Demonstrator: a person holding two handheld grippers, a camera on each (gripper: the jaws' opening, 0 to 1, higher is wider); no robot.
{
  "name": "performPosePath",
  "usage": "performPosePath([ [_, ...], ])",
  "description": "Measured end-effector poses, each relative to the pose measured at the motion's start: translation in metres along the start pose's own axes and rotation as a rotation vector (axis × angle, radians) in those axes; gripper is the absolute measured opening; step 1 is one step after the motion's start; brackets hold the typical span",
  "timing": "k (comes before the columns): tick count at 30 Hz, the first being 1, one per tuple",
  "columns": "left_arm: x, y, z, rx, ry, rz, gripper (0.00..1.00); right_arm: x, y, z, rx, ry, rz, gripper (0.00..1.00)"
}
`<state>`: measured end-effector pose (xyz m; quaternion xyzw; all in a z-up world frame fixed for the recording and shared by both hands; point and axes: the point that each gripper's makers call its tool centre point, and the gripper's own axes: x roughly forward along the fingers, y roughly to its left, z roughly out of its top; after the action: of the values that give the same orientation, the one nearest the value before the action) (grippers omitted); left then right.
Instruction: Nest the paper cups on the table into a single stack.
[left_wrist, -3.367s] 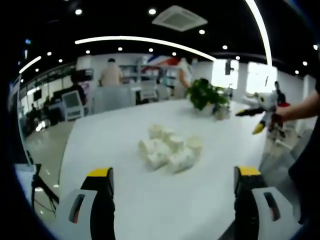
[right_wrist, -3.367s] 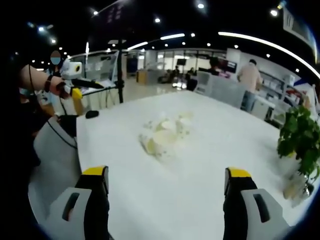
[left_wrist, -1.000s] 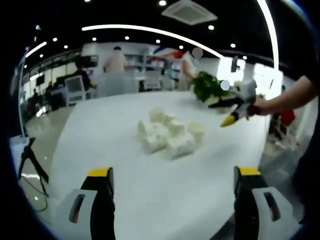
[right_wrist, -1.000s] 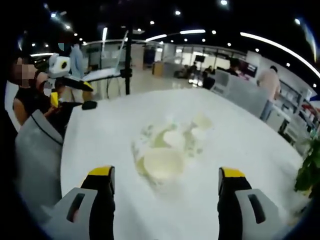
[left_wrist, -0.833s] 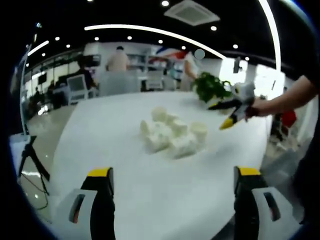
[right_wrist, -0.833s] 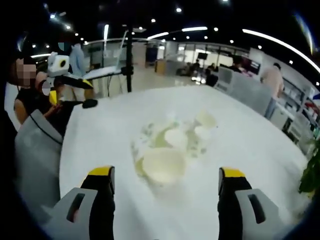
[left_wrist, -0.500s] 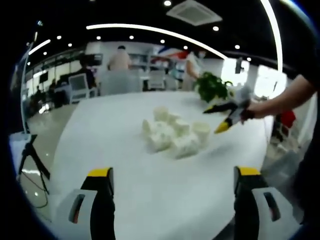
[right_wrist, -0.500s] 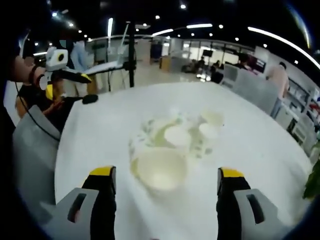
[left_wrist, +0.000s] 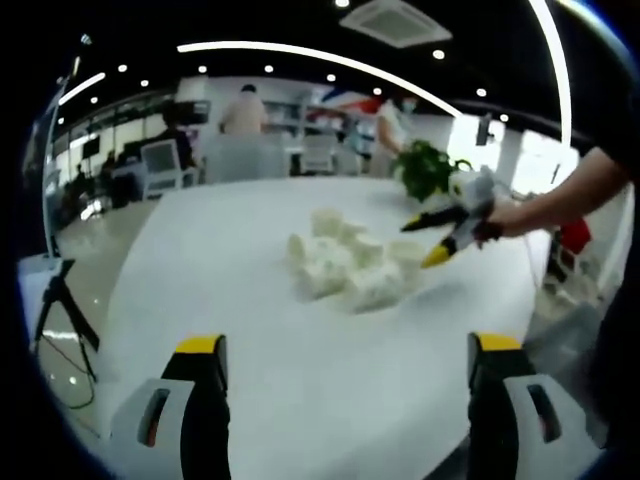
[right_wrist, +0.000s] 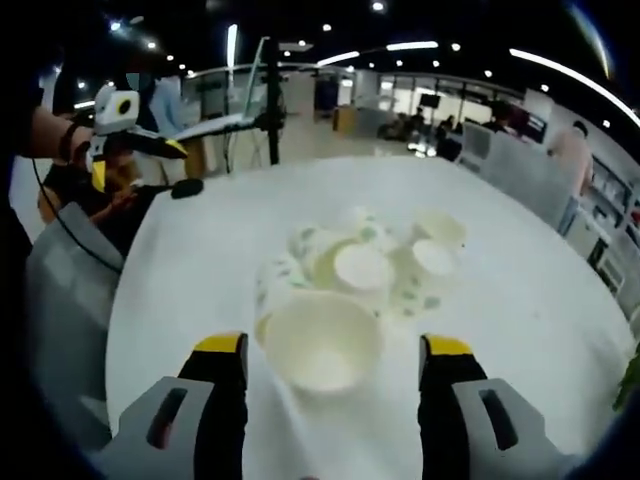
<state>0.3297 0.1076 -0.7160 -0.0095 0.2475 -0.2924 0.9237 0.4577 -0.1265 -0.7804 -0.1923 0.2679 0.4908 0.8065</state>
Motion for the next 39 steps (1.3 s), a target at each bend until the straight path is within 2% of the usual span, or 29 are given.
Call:
performPosePath([
  [6, 0.002, -0.002, 0.0, 0.005, 0.0, -0.009, 0.99, 0.004, 0.006, -0.001, -0.008, 0.021, 0.019, 0.57],
  [11, 0.0, -0.001, 0.0, 0.012, 0.003, -0.005, 0.99, 0.009, 0.002, -0.006, -0.021, 0.024, 0.032, 0.52],
  [14, -0.003, -0.001, 0.0, 0.013, 0.007, -0.004, 0.99, 0.01, 0.001, -0.008, -0.057, 0.033, 0.028, 0.47],
  [21, -0.005, 0.0, -0.004, 0.009, 0.015, 0.002, 0.98, 0.011, 0.0, -0.008, -0.042, 0.029, 0.031, 0.46],
  [27, -0.006, -0.003, -0.003, 0.0, 0.006, 0.0, 0.98, 0.004, 0.011, -0.006, -0.052, 0.03, 0.035, 0.45],
  [30, -0.005, -0.005, -0.002, 0.003, 0.005, -0.006, 0.98, 0.003, 0.007, -0.006, -0.056, 0.029, 0.033, 0.45],
  [36, -0.006, -0.009, 0.0, 0.007, 0.006, -0.015, 0.97, -0.009, 0.007, -0.006, -0.036, 0.01, 0.015, 0.44],
  [39, -0.007, -0.01, 0.001, 0.014, 0.002, -0.021, 0.97, -0.02, 0.016, -0.001, -0.025, -0.012, 0.003, 0.44],
])
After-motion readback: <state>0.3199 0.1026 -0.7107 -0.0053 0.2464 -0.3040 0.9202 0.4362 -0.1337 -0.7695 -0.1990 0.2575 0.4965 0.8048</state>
